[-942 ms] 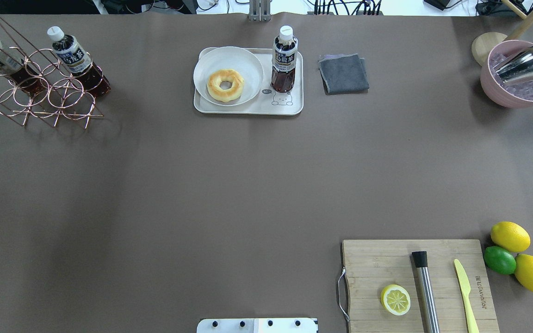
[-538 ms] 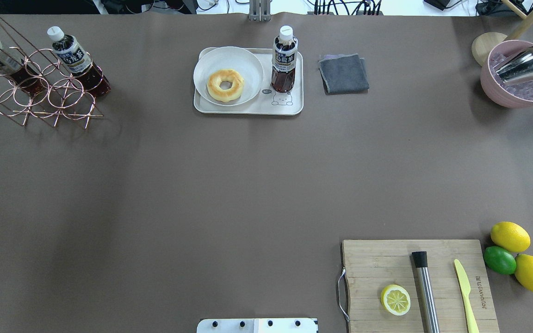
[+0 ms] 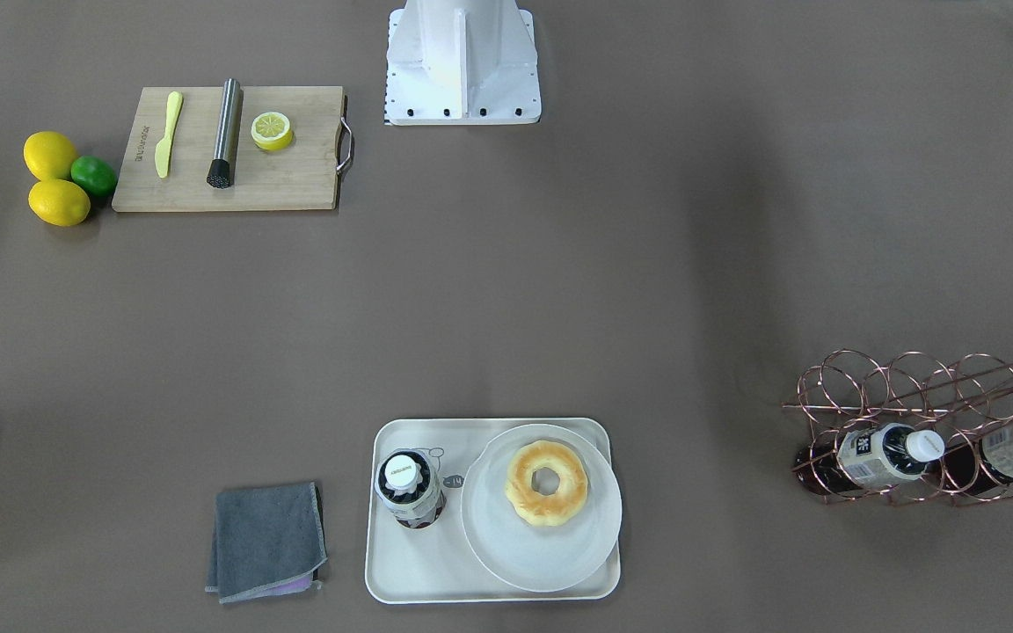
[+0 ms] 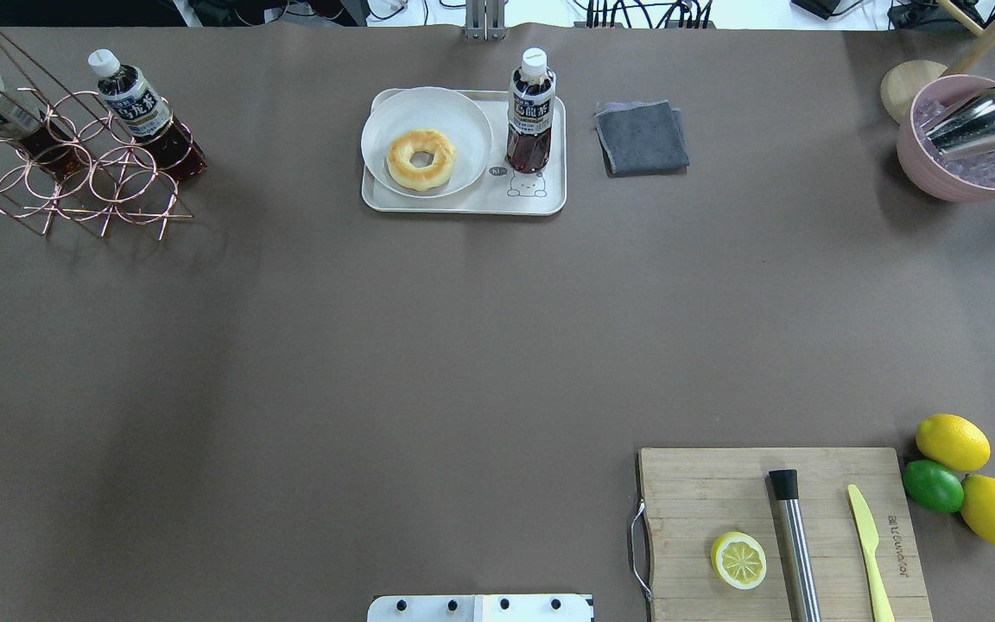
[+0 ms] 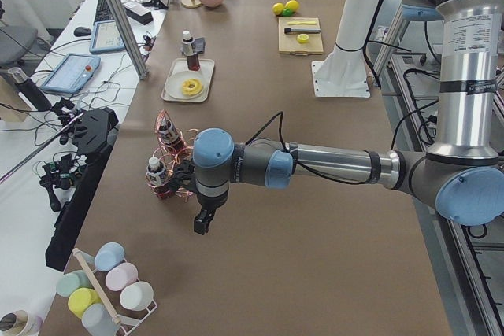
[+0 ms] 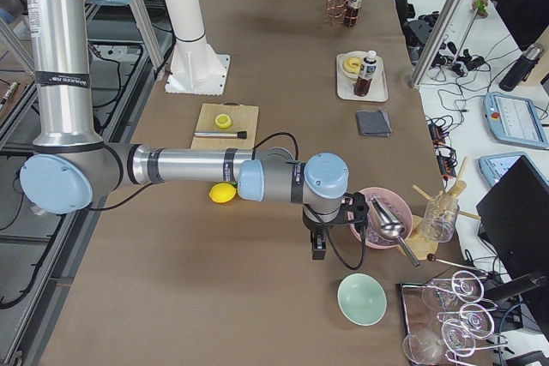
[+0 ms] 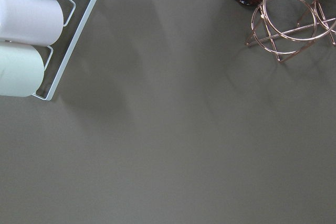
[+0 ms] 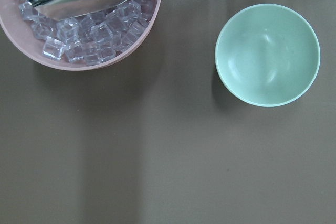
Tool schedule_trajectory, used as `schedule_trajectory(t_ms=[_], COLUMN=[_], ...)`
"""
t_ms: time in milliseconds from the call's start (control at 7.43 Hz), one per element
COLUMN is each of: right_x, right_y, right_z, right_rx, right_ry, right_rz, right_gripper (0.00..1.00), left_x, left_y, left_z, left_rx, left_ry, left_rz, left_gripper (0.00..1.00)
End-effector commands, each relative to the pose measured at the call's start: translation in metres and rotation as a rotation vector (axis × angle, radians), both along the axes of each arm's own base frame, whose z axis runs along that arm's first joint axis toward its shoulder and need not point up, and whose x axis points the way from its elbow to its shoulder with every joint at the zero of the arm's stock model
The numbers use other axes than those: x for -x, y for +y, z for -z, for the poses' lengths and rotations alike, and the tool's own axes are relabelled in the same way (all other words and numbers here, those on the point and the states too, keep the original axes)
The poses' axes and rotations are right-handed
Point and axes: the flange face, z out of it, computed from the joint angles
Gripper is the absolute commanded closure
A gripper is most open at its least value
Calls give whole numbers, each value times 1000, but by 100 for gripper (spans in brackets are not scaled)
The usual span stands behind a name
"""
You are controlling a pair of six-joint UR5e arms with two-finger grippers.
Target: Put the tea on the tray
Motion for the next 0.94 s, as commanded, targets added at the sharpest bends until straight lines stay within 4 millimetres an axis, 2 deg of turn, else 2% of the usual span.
schedule_trajectory(t_ms=[0, 808], right_x=[0, 0], right_y=[3, 0], right_z=[-1, 4], right_rx=[0, -6], right_ry=[0, 0], right_rz=[0, 0], right_gripper=[0, 0], left_x=[1, 5], left_y=[4, -2], left_z=[-5, 1], left_rx=[8, -7], left_ry=[-1, -9], left_rz=[1, 12], left_gripper=[2, 2])
